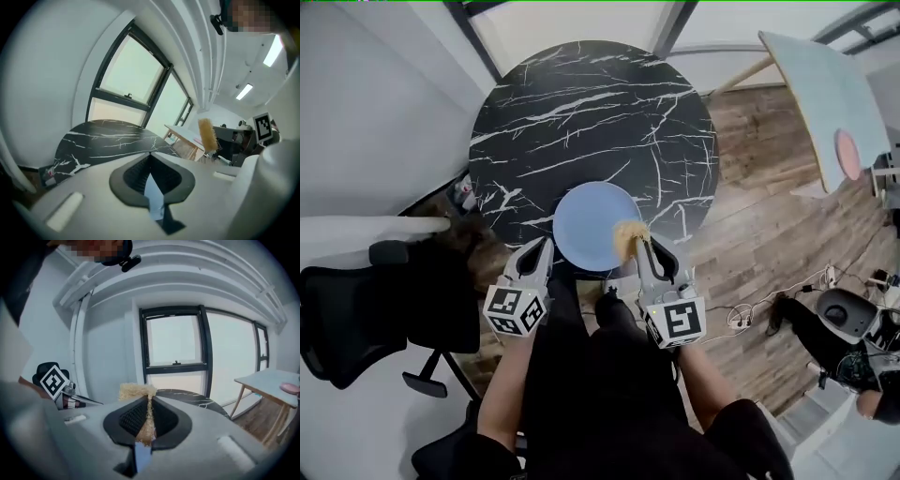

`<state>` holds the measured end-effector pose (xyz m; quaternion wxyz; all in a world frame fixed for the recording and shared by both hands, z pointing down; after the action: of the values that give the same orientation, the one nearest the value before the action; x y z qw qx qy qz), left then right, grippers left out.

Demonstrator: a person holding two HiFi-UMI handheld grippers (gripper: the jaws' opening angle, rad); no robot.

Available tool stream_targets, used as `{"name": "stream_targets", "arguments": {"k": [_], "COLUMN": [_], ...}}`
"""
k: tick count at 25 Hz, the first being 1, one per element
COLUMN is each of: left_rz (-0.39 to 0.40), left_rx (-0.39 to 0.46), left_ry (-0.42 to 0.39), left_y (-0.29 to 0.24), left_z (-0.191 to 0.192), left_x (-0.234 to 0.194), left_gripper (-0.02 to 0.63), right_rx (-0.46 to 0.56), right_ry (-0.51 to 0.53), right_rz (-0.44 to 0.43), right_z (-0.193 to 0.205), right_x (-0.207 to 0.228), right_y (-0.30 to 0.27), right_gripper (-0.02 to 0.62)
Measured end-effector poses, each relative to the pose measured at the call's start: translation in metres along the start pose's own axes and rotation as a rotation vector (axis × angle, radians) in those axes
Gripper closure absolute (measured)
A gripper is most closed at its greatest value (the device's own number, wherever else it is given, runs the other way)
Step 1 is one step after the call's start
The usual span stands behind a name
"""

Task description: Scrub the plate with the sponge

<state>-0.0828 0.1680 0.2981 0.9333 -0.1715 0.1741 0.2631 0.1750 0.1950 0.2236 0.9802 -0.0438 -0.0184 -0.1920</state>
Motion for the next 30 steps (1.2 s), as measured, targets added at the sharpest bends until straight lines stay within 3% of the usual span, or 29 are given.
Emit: {"name": "stream_targets", "arguments": {"k": [6,11,21,30], "left_rz": [-0.005,-0.029,-0.053,-0.071], "left_rx": [0.190,0.330,0.404,0.416], "left_ry": [-0.140,-0.209,-0.224,-0.208], "left_y": [0.042,0.071,0.097,0.104], "left_z": [-0.034,-0.047,-0.051,-0.050], "left_x": [0.079,0.117,0.131,0.127], "left_gripper": [0.604,0.615,0.614,0.612], "right_rx": [0.051,0.084,0.102,0.108], "right_ry": [-0.020,-0.051,-0.035,-0.026], "right_rz": [-0.014,0.003,-0.046,-0.046], "right_z": [-0.030,-0.035,-0.039,-0.038], "right_x": [-0.011,-0.025,-0.042,-0.049], "right_y": [0.038,0.070,0.089,0.095], "right_gripper": [0.574,0.574,0.575,0.575]}}
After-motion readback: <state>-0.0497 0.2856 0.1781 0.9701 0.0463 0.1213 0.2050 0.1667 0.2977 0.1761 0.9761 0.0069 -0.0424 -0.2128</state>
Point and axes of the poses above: the fingertips, and each gripper's own axes: y backward along the fingers, x to its right, z out of its underside, the point moved 9 cm from there along y, backward along the fingers, and after that the axes turned 14 degrees about x, right-handed, at the moved point
